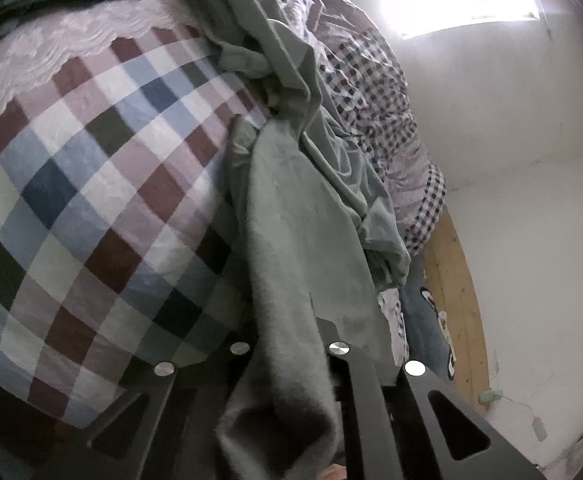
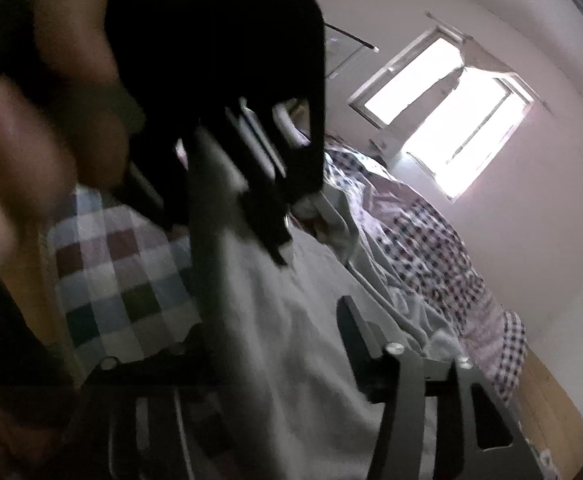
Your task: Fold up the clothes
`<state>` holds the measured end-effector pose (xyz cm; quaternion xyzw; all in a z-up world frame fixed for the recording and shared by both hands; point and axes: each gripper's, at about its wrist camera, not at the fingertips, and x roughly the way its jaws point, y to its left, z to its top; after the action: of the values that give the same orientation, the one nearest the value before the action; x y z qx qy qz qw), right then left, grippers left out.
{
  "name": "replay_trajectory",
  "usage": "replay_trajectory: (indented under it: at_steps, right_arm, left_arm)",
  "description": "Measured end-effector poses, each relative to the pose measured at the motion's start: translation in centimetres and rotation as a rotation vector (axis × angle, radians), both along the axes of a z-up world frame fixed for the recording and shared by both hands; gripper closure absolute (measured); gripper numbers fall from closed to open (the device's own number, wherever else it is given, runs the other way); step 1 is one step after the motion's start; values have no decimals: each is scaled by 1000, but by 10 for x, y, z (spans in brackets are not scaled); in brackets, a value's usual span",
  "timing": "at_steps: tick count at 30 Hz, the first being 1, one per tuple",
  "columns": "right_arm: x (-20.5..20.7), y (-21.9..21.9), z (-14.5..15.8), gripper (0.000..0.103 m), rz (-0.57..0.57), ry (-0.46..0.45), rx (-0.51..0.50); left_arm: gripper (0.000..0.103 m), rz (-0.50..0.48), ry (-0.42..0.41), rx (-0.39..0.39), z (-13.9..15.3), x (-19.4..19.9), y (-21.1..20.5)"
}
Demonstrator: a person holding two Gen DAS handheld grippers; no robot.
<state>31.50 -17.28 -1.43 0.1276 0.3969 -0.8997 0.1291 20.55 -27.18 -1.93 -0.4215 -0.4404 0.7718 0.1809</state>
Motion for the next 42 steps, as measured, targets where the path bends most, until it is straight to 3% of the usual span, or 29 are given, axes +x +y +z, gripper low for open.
replay_trajectory:
  at_steps: [2,8,20,27,32,39,42]
  right_arm:
    - [1,5,-3,37,-34,20,7]
    - [-5,24,-9,29,-197,79,9]
    - [0,97,-32,28,-456,130,113]
    - [24,152,-42,28,-541,186,203]
    - [41,199,-52,28,-623,173,295]
    - [66,233,-63,29,-620,170,407]
    - [64,229,-62,41,-572,177,452]
  left_arm:
    - [97,-15,4,-15,10,-1,2]
    - [98,-42,18,-13,35,-10,15]
    - [98,-21,10,19,68,-27,23]
    - [98,-12,3,18,70,-34,22]
    - [98,-2,-5,22,68,-39,21]
    - [98,-14,-18,3,61,-40,20]
    - [98,-7,-34,7,53,-39,16]
